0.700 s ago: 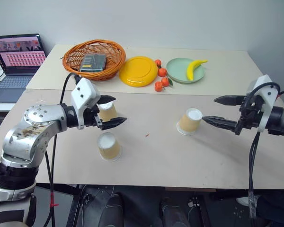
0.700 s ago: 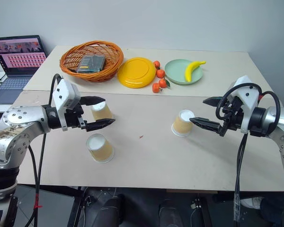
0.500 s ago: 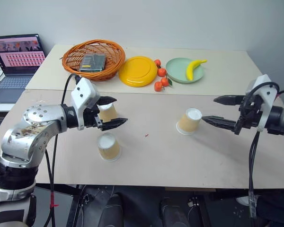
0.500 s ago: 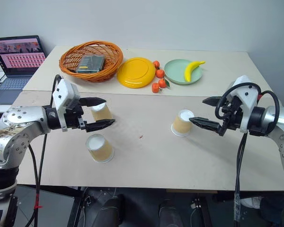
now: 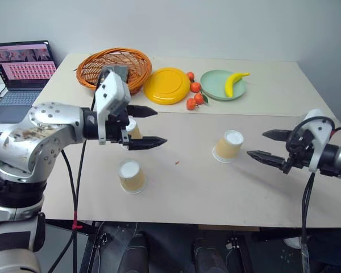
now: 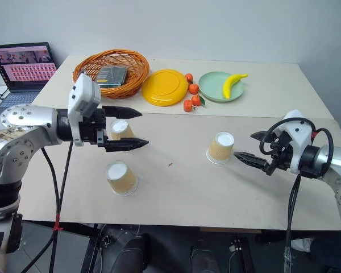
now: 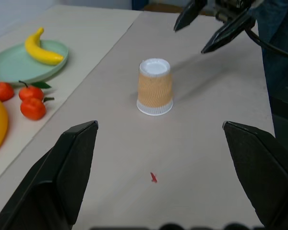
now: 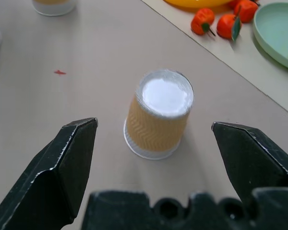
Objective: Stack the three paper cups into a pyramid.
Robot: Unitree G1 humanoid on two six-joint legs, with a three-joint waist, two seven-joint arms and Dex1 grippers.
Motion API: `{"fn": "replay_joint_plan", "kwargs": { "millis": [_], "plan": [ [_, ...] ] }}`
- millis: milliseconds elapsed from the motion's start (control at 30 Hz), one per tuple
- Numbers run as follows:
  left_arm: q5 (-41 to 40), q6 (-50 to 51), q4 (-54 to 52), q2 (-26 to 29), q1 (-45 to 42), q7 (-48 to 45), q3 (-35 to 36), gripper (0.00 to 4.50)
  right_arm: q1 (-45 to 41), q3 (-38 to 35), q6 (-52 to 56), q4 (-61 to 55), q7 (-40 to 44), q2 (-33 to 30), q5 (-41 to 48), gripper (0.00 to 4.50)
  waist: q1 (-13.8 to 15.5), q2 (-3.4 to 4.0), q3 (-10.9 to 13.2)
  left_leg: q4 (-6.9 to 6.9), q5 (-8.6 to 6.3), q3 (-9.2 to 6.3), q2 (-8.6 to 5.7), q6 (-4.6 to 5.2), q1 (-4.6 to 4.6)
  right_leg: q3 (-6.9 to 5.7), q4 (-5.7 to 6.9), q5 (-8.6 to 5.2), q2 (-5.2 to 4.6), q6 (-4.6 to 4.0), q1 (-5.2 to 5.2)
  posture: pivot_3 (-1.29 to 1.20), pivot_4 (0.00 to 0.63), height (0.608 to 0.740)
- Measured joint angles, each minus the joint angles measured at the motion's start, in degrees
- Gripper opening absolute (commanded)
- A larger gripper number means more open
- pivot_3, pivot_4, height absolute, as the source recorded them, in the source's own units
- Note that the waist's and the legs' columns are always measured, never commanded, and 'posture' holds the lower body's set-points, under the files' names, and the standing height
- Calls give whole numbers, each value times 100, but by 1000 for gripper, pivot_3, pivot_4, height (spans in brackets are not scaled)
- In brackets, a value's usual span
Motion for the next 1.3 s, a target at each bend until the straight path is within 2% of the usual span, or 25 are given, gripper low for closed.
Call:
{"fn": "replay_joint_plan", "kwargs": {
  "millis": [167, 400, 533, 600, 733, 800, 933, 1000, 1100, 1300],
  "plan": [
    [-3, 25, 7, -54, -143, -53, -104, 4441, -145, 331, -479, 527, -43, 398, -329, 4500, -79, 0, 0, 2, 0, -1, 0, 0, 0, 1, 3, 1, 1, 1, 0, 0, 150, 732],
    [-97, 188, -28, -25, -136, -25, -38, 4441, -512, 508, -600, 714, 74, 381, -451, 4500, -106, 1, 0, 1, 0, -1, 0, 0, 0, 1, 4, 1, 1, 1, 0, 0, 150, 732],
    [-545, 581, -186, 385, 223, -74, 497, 4441, -565, 304, 78, 326, 480, -263, 78, 4500, -124, 7, 4, -4, -1, 1, 1, 3, -2, 5, 4, 0, 0, 1, -5, 0, 150, 732],
    [-845, 807, -457, 865, 958, -252, 1013, 4441, -914, -25, 620, 51, 839, -809, 662, 4500, -172, 14, 5, -14, -3, 6, 4, 5, 8, 9, 7, -3, 0, -4, -3, 0, 150, 732],
    [-1093, 896, -838, 1111, 2090, -374, 1614, 4441, -1428, -174, 939, -233, 1336, -1180, 1280, 4500, -135, 2, 0, -21, -4, 13, 18, 3, 32, 4, 4, -11, 6, -18, 9, 0, 150, 732],
    [-1130, 857, -944, 1013, 2452, -249, 1917, 4441, -1642, 38, 992, -245, 1484, -1168, 1439, 4500, -107, 1, 0, -16, -3, 24, 24, 3, 32, 6, -1, -12, 5, -19, 9, 0, 150, 732],
    [-990, 360, -1366, 173, 3413, 567, 2586, 4441, -2214, 740, 1004, -87, 1692, -958, 1428, 4500, -101, -2, -2, 4, -3, 41, 35, 3, 25, 8, -5, -3, 5, -22, 9, 0, 150, 732],
    [-997, 247, -1613, -265, 3707, 932, 2685, 4441, -2351, 923, 1003, 60, 1758, -916, 1372, 4500, -102, -3, -2, 3, -3, 44, 35, 3, 21, 11, -3, 0, 6, -19, 5, 0, 150, 732],
    [-890, -80, -2060, -611, 4105, 1410, 2740, 4441, -2499, 1164, 1003, 246, 1922, -863, 1316, 4500, -65, -5, -1, 2, -3, 39, 35, 3, 16, 10, -1, -1, 10, -19, 2, 0, 150, 732],
    [-103, -1293, -2385, -1042, 5372, 1454, 2726, 4441, -2587, 1339, 1003, 310, 2351, -846, 1333, 4500, -83, -4, -2, 0, -4, 43, 38, 4, 18, 11, -5, -2, 11, -23, -1, 0, 150, 732]
  ]
}}
